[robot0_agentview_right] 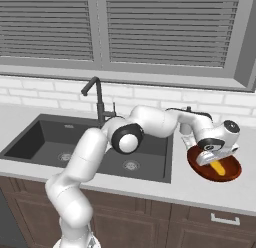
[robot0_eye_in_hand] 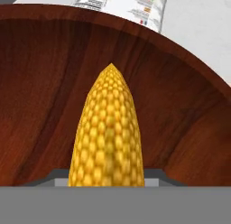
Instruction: Pick the corn from the sink and place it in the bowl. Then pick the bowl and place it in the microwave. Then close the microwave door and press the start button.
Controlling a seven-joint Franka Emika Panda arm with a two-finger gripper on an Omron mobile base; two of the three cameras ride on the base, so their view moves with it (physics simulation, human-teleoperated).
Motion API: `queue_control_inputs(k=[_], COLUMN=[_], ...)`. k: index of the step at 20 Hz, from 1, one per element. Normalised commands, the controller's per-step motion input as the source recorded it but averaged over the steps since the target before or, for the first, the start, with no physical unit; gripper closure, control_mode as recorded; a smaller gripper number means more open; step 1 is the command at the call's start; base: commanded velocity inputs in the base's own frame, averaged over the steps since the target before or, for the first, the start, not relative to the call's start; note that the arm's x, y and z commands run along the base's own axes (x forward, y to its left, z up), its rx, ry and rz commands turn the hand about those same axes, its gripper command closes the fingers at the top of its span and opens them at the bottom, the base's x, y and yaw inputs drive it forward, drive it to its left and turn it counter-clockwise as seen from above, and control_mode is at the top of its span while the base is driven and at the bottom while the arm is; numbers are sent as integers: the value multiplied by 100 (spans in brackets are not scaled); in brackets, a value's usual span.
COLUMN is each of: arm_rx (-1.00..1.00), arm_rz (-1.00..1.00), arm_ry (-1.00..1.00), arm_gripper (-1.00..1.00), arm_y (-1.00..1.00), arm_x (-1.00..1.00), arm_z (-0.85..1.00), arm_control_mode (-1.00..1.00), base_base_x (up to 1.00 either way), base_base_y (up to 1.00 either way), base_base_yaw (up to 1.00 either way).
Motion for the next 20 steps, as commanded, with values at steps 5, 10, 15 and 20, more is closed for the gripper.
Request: queue_control_inputs(k=[5,10,15,20], arm_rx=[0,0,0,-3], arm_rz=[0,-1,-3,-2], arm_ry=[-1,-2,-1,-5], arm_gripper=[-100,-100,-100,-100], arm_y=[16,35,55,64], arm_x=[-19,-11,-9,-38], arm_z=[16,28,45,25], arm_control_mode=[-100,-100,-100,-100], base_base_x=[0,0,0,0], base_base_y=[0,0,0,0], base_base_yaw=[0,0,0,0])
